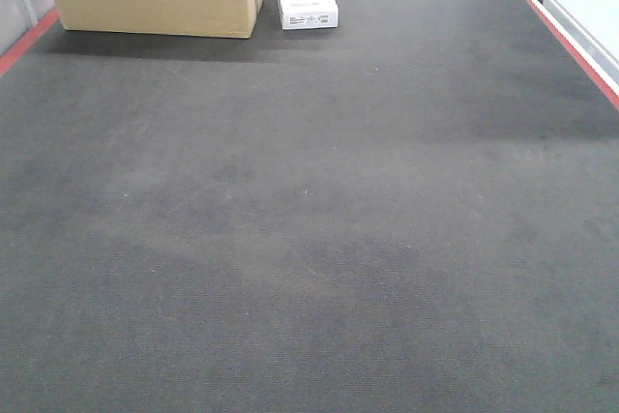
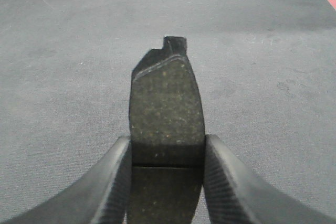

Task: Move and align brake pads A on conveyor
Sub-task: 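Lower the left gripper with its brake pad toward the belt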

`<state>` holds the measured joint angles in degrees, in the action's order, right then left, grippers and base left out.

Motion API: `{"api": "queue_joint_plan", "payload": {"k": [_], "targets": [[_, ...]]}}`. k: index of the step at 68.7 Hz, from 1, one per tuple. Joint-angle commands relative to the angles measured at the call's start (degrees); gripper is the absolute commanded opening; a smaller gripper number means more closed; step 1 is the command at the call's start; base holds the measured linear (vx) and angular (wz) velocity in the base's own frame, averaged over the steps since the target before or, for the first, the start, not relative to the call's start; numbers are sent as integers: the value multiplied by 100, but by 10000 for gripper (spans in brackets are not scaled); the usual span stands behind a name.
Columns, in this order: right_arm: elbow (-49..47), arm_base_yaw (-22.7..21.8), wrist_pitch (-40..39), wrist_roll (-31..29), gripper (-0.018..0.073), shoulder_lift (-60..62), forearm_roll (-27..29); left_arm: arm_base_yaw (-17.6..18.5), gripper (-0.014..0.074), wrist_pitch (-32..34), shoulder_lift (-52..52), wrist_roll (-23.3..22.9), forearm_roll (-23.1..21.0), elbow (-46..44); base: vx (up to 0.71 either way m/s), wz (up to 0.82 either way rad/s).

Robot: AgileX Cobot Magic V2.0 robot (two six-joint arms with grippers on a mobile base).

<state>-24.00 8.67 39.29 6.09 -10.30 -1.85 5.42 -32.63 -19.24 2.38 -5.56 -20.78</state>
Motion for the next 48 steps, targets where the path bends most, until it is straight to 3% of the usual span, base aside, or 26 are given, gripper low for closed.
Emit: {"api": "queue_joint_plan", "payload": {"k": [1,48], "targets": [[-166,-1,-506,-31,-7,-61,-45,40,-6,547,-34,-40,-56,-171,0,0],[-166,-1,-506,-31,-7,-61,-45,40,-6,547,-34,-40,-56,-171,0,0]]}}
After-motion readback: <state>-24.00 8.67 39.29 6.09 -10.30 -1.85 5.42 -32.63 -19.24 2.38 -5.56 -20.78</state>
